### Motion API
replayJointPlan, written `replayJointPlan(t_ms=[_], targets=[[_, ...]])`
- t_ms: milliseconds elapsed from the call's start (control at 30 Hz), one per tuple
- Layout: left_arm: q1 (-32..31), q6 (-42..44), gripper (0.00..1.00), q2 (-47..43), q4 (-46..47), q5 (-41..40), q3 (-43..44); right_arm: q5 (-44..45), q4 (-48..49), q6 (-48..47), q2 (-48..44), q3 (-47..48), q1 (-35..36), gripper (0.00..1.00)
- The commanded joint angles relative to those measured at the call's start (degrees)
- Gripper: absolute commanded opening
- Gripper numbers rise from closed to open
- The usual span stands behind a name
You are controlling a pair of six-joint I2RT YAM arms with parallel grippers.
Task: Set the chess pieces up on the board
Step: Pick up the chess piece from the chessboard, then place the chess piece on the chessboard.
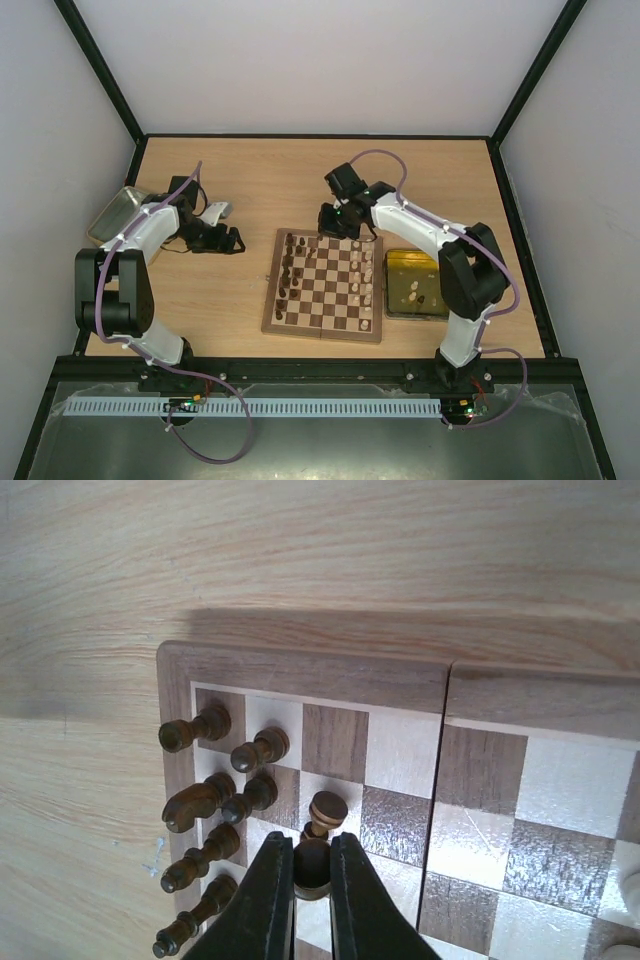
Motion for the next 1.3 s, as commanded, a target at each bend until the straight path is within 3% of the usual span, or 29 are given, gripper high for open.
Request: replayJointPlan(t_ms=[0, 200, 567, 1267], targets=[[0.28, -0.15, 0.84, -0.25, -0.42, -0.28, -0.57, 7.62, -6.25, -3.26, -2.24, 3.67, 2.39, 0.05], [0.29, -0.25, 0.84, -0.43, -0.42, -0.54, -0.53, 16.08, -8.96, -4.40, -2.56, 4.56, 7.20, 0.05], [0.25, -0.31, 0.84, -0.52, -0.33, -0.72, -0.66, 22.58, -6.24, -2.59, -6.26, -6.48, 11.27, 0.05], [0.30, -0.59, 0.84, -1.09, -0.07, -1.02, -0.73, 23.49, -1.61, -1.14, -6.29, -12.58, 12.47, 0.06]])
